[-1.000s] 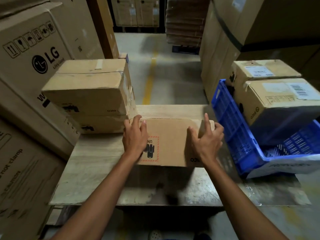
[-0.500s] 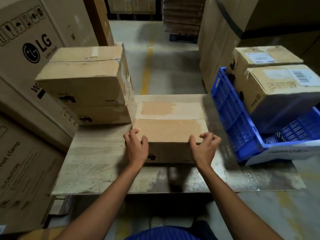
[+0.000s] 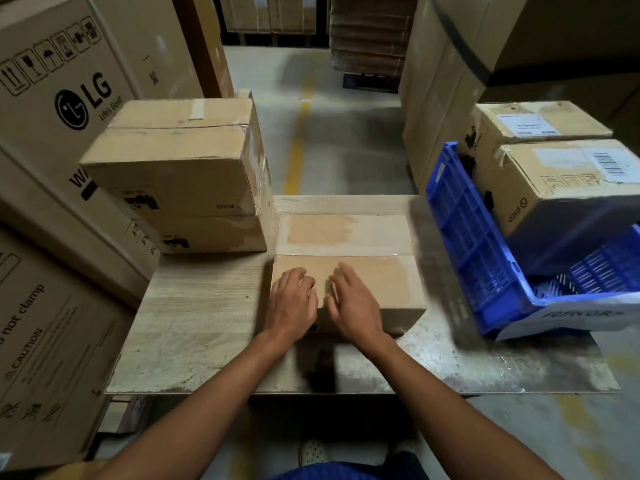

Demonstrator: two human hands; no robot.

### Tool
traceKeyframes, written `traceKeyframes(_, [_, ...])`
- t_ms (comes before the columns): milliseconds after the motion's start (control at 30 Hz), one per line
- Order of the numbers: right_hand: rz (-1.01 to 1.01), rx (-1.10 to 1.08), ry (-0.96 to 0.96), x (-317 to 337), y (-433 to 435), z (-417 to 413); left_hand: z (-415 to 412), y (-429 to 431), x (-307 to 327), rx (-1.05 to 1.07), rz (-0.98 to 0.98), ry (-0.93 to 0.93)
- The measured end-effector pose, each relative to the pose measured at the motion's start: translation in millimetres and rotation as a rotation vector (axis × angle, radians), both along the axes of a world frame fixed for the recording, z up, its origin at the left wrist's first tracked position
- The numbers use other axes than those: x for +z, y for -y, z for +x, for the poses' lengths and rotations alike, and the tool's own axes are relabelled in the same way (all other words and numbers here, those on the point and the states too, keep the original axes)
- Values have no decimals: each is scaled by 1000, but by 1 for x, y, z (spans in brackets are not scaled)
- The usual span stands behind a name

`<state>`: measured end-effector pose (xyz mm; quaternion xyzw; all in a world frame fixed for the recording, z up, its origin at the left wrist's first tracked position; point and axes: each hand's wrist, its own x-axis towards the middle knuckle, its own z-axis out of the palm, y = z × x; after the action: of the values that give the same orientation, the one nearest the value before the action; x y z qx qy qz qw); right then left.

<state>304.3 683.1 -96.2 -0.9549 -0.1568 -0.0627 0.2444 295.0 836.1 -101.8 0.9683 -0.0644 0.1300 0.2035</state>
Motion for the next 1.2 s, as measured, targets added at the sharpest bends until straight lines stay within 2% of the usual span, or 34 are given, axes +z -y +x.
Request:
traceKeyframes(200, [-109,41,73,-17,-9,2,-4,-2,-8,-27,48,23])
traceKeyframes(333, [-259,34,111,-8,-10,24,20,-8,8,-72,134,-18])
traceKeyframes(600, [-315,109,-188,-8,-12,43,53,-18,2,-116,206,-330])
traceKeyframes(700, [-330,110,-183,-7,-12,49,57,-14,8,-101,275,-334])
traceKeyframes(833, [-424,114,-131,13,-12,72,78,-1,24,-45,338,-217])
traceKeyframes(967, [-478,77,-247,16,4,97,100,5,17,-82,225,-311])
traceKeyframes(1200, [-526,100,-322,-3,18,99,105,10,1,-65,257,-361])
